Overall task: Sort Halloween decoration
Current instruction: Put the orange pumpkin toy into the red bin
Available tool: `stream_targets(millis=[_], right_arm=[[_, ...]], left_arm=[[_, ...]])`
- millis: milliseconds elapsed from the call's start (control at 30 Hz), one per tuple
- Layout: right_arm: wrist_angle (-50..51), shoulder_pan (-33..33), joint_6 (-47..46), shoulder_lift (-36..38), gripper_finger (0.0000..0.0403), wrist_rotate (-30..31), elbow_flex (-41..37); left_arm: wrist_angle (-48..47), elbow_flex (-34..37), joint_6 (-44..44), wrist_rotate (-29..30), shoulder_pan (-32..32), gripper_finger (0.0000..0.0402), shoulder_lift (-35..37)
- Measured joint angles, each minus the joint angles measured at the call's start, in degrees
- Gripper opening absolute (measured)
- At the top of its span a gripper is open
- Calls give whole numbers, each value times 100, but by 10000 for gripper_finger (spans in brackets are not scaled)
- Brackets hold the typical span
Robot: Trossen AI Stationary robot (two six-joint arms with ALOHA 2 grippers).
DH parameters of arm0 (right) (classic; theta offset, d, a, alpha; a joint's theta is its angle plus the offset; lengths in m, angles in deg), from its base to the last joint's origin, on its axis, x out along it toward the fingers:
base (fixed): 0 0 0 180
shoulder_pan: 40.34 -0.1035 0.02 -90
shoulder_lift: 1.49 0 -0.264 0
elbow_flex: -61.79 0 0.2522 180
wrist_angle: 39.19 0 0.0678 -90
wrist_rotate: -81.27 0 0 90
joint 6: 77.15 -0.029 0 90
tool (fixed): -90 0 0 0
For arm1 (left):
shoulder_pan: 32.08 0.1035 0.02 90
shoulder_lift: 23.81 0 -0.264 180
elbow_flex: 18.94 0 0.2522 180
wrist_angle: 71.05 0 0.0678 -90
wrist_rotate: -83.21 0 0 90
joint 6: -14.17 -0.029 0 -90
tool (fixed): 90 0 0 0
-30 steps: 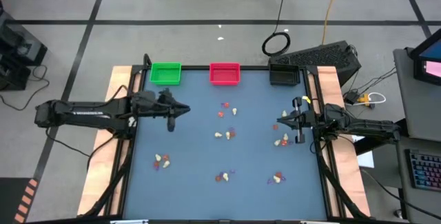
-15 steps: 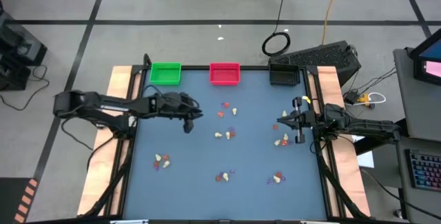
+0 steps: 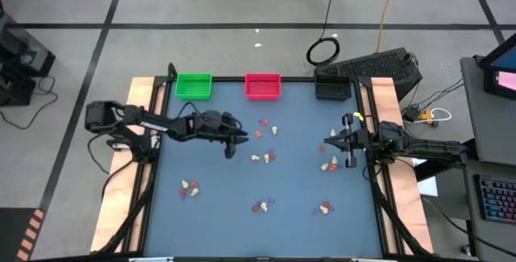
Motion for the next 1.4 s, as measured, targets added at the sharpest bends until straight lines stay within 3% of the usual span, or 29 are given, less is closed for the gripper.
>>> stream_targets(millis=[267, 367, 633, 967, 1133, 1400], right_arm=[[0, 2, 1, -1, 0, 0, 0], [1, 1, 2, -1, 0, 1, 0], [18, 0, 2, 0, 0, 1, 0], [26, 2, 0, 0, 0, 2, 0], [34, 1, 2, -1, 0, 1, 0], [33, 0, 2, 0, 0, 1, 0]], left_arm=[[-248, -680, -1026, 20, 0, 209, -907], [-516, -945, -1413, 147, 4, 212, -1225], [-507, -1361, -2372, 1214, 22, 212, -1752], [-483, -1616, -2416, 1005, 216, 212, -2271], [-477, -1624, -2401, 988, 216, 201, -2316], [-696, -1637, -2399, 922, 208, 129, -2316]])
